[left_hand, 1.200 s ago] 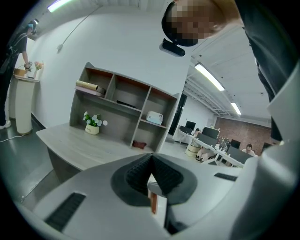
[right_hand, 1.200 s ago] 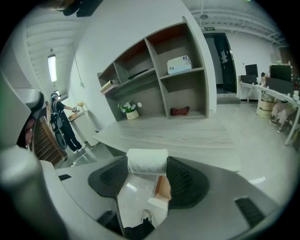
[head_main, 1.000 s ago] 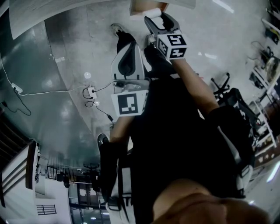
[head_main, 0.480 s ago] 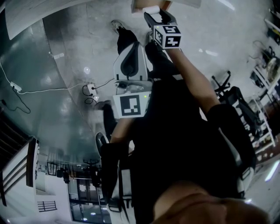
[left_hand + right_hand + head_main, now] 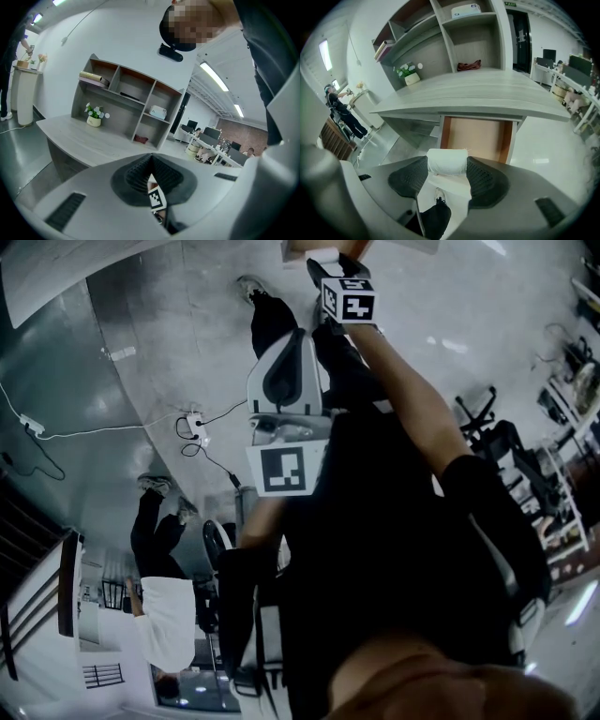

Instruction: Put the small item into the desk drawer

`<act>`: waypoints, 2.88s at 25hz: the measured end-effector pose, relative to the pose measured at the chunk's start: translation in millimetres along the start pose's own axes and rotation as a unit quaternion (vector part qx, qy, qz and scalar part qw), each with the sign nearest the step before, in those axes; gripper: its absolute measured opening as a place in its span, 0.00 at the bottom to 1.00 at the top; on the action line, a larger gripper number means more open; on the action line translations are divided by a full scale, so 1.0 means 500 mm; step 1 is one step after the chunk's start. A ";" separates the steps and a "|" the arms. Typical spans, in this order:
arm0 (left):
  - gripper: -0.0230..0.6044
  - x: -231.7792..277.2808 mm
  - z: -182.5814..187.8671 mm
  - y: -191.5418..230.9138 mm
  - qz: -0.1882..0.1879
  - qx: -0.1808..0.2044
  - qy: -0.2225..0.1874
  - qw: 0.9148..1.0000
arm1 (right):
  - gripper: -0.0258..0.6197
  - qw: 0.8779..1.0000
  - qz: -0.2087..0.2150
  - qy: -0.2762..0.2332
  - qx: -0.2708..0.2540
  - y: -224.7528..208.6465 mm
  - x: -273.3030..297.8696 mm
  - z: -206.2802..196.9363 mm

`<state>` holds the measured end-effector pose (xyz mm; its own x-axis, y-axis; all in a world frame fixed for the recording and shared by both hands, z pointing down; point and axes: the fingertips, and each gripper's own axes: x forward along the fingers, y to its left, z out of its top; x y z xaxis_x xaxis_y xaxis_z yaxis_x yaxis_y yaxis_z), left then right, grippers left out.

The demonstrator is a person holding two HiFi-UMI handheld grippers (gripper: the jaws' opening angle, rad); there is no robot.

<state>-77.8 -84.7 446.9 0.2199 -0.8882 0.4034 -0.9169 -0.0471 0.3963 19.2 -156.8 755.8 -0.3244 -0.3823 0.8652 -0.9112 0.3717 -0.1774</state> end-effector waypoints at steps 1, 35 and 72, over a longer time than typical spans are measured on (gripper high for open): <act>0.03 0.000 0.000 0.000 0.000 0.000 0.001 1.000 | 0.44 1.000 0.001 0.002 0.002 -0.001 0.008 -0.003; 0.03 0.056 -0.047 0.057 0.007 -0.022 0.042 0.999 | 0.44 0.992 -0.043 0.112 0.025 -0.061 0.187 -0.109; 0.03 0.063 -0.045 0.062 0.007 -0.019 0.046 0.999 | 0.44 0.989 -0.052 0.132 0.051 -0.071 0.204 -0.113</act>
<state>-91.7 -103.7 490.5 0.2377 -0.8433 0.4820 -0.9074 -0.0156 0.4201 32.6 -161.3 876.6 -0.1629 -0.1757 0.9709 -0.9611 0.2506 -0.1159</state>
